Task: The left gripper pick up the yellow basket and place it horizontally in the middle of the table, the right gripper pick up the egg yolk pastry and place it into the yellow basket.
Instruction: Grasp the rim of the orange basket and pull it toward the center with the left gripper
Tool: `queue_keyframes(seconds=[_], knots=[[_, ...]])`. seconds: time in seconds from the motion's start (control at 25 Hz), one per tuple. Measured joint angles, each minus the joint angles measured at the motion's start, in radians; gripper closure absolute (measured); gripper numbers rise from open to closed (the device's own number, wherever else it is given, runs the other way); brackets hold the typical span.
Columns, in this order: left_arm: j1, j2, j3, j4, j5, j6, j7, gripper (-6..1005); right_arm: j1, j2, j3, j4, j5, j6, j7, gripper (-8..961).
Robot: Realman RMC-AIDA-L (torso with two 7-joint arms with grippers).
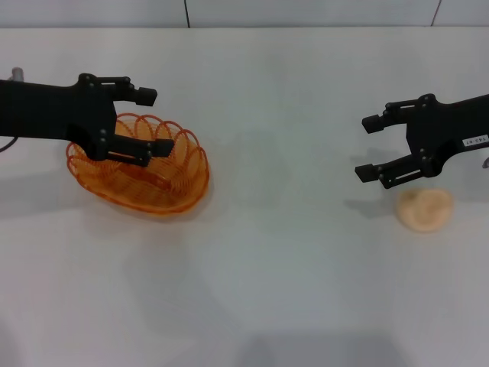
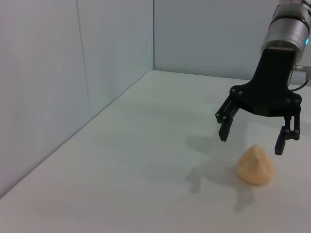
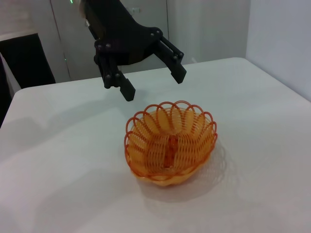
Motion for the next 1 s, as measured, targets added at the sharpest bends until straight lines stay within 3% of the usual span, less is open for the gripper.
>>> queue_keyframes(seconds=[0.76, 0.88, 1.0], knots=[[0.005, -0.002, 0.000, 0.000, 0.000, 0.000, -0.013, 111, -0.018, 0.003, 0.006, 0.000, 0.009, 0.003, -0.012, 93], [0.010, -0.006, -0.001, 0.042, 0.000, 0.001, -0.104, 111, -0.029, 0.004, 0.030, -0.007, 0.010, 0.003, -0.017, 94], [0.035, -0.026, 0.001, 0.164, 0.026, 0.007, -0.288, 112, -0.049, 0.006, 0.051, -0.032, 0.011, 0.001, -0.021, 94]])
